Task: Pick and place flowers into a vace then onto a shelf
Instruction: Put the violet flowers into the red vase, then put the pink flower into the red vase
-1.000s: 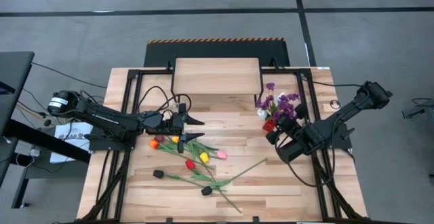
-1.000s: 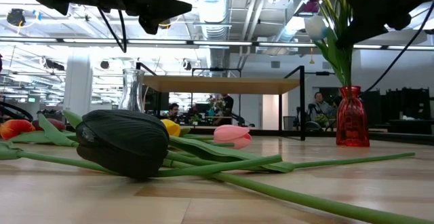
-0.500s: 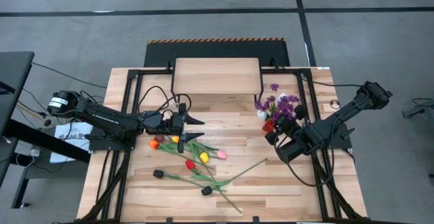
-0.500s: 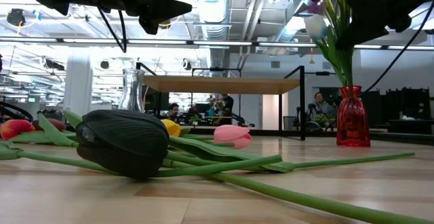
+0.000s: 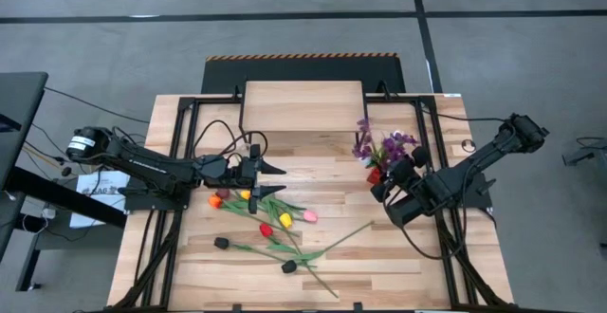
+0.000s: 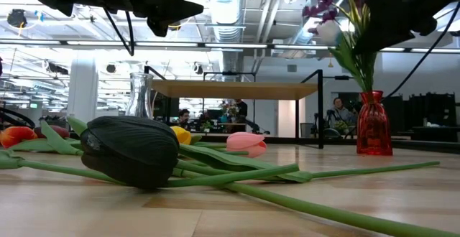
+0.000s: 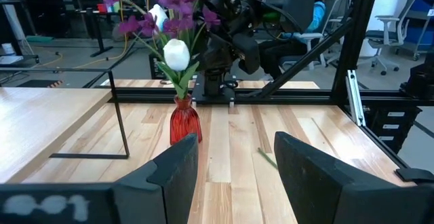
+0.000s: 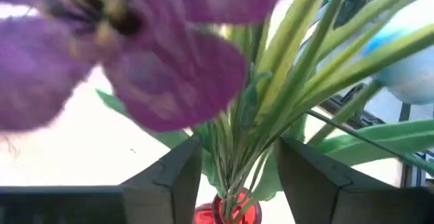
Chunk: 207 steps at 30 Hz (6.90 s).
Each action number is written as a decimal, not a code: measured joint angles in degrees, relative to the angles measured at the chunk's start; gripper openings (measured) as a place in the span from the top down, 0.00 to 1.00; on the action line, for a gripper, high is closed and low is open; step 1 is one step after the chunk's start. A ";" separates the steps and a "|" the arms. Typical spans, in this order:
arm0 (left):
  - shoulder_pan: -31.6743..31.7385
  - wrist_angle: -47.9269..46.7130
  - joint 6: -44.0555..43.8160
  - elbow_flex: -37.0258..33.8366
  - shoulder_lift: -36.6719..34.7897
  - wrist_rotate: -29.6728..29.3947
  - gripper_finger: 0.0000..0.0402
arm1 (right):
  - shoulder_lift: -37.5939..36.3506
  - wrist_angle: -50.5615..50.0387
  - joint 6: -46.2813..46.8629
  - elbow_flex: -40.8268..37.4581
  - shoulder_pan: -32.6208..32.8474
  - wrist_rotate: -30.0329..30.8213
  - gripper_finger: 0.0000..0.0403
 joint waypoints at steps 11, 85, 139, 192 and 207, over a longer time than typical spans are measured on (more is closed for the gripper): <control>0.00 -0.02 0.00 0.00 0.00 0.00 0.54 | -1.77 0.19 -0.16 0.00 1.51 -2.59 0.51; -3.45 -23.32 -0.07 -0.07 -44.50 -7.45 0.54 | 15.75 71.21 -48.36 0.10 12.71 -19.71 0.66; -3.43 -22.88 -10.59 0.00 -44.41 -7.30 0.54 | 36.59 49.26 -50.52 23.09 -6.08 -32.00 0.44; -3.45 -24.67 -11.98 0.02 -44.02 -7.19 0.54 | 50.73 39.48 -56.40 33.70 -12.37 -34.74 0.47; -3.45 -24.67 -12.00 0.02 -44.02 -7.21 0.54 | 50.60 39.29 -57.17 33.68 -11.97 -39.17 0.49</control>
